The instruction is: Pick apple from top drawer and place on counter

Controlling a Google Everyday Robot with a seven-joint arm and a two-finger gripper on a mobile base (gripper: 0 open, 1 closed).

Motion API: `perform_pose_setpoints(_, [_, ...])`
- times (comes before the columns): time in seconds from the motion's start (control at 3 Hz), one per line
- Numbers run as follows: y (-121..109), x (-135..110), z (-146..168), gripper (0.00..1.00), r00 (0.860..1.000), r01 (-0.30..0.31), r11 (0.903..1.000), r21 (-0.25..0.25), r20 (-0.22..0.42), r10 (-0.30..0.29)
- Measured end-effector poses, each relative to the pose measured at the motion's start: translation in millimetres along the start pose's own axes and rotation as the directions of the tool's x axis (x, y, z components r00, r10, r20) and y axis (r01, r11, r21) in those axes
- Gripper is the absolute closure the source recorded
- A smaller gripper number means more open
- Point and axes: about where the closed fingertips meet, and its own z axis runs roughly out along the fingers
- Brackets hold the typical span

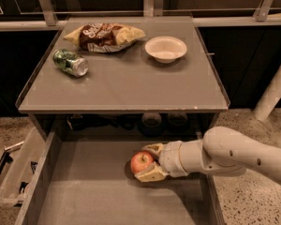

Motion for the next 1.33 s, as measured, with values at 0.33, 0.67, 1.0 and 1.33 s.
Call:
perform_pose_setpoints(0.33, [1, -20, -33, 1.0, 0.999, 0.031, 0.9995, 0.008, 0.021, -0.031])
perform_pose_setpoints(0.67, [-2, -41, -65, 1.0, 0.997, 0.073, 0.997, 0.027, 0.029, -0.074])
perform_pose_setpoints(1.0, [-17, -73, -104, 1.0, 0.99, 0.136, 0.9885, 0.065, 0.02, -0.138])
perform_pose_setpoints(1.33, [-43, -114, -147, 1.0, 0.981, 0.195, 0.9731, 0.123, -0.009, -0.196])
